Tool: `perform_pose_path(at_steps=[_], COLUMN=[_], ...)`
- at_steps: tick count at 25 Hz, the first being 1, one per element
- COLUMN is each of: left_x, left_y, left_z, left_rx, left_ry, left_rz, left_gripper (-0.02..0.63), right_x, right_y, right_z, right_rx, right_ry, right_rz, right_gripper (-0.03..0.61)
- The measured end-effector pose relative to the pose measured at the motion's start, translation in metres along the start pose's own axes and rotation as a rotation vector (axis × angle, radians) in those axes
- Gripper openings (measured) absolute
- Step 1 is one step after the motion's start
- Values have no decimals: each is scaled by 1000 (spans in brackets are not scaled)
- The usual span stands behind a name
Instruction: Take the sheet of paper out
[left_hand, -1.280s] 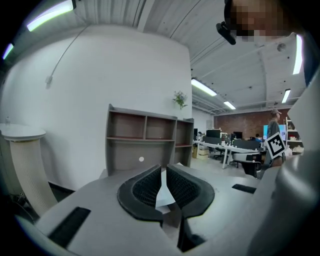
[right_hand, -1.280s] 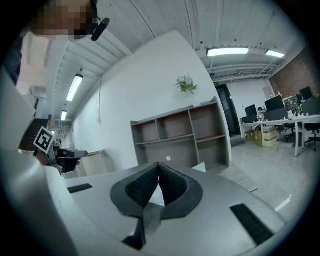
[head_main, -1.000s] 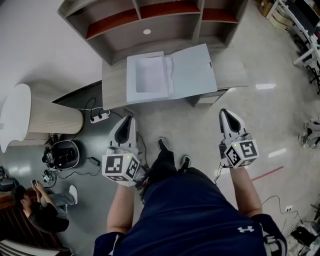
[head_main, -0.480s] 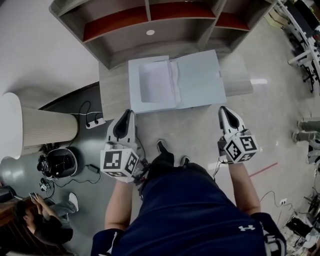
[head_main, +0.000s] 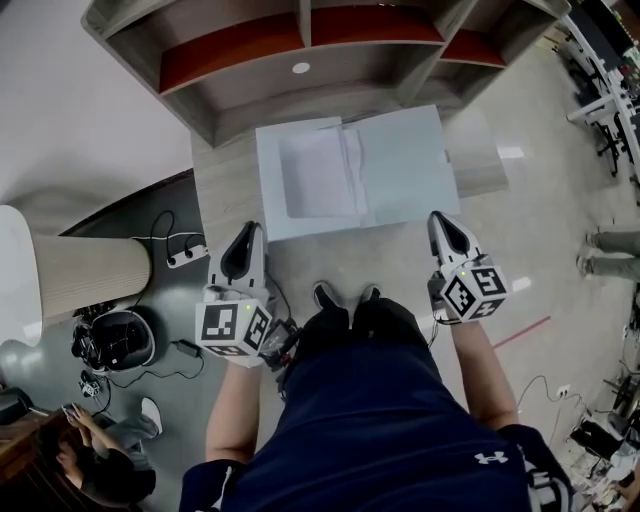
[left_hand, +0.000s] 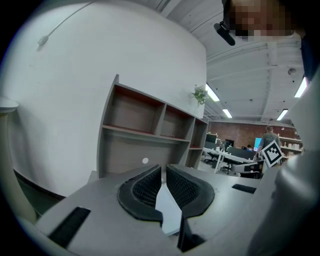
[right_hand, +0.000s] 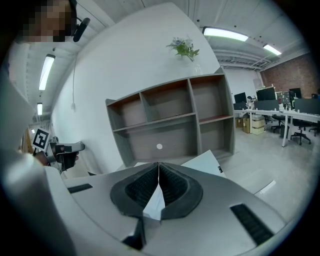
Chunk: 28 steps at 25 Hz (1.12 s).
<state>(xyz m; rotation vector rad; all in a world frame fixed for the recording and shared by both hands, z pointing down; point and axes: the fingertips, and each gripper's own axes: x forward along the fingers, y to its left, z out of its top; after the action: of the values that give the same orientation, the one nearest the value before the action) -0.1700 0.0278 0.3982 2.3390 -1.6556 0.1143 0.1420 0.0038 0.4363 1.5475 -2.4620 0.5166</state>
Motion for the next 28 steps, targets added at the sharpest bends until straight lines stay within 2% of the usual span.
perform_pose_path(at_steps=[5, 15, 18, 22, 28], left_x=[12, 40, 55, 77, 100], left_y=[1, -6, -5, -8, -13], left_z=[-13, -13, -17, -14, -2], left_rx=[-17, 9, -7, -38, -23], left_ry=[40, 97, 124, 126, 139], left_rz=[-5, 43, 69, 88, 121], left_gripper=[43, 43, 43, 43, 43], right_x=[21, 121, 151, 185, 227], right_y=[-5, -29, -34, -32, -29], right_z=[-19, -70, -84, -105, -133], right_rx=[49, 256, 282, 312, 400], right_ry=[59, 224, 283, 356, 469], right_rz=[33, 159, 186, 245, 320], right_gripper=[14, 19, 97, 137, 207])
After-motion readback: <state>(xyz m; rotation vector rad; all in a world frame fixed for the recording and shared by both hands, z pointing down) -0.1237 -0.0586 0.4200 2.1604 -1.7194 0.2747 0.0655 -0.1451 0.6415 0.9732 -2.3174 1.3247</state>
